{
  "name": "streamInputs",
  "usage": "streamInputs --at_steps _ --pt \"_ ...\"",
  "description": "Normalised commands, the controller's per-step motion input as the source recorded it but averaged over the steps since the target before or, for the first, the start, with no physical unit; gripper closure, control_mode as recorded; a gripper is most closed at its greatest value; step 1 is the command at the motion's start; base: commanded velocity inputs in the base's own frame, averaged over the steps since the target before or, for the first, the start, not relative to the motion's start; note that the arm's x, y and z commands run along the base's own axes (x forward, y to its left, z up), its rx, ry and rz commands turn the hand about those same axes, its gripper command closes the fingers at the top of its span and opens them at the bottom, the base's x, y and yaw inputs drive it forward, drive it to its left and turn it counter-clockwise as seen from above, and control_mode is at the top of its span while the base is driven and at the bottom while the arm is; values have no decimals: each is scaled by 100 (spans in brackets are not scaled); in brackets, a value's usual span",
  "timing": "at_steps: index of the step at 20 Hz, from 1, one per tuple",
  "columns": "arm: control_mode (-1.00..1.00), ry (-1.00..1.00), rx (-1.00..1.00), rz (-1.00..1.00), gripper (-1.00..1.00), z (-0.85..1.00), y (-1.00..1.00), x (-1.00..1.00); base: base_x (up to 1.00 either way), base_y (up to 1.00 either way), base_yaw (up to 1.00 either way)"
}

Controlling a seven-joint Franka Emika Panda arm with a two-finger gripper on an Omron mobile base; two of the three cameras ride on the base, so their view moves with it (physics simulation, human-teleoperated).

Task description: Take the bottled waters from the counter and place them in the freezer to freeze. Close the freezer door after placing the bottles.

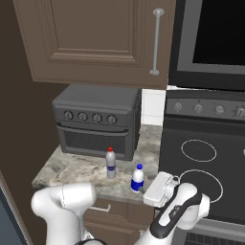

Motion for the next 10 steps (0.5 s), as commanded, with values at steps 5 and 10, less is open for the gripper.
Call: streamInputs --at_steps 5,10 --pt "-100 0 0 0 -100 0 6 0 0 0 0" --pt "-100 0 0 0 -100 0 8 0 0 0 0"
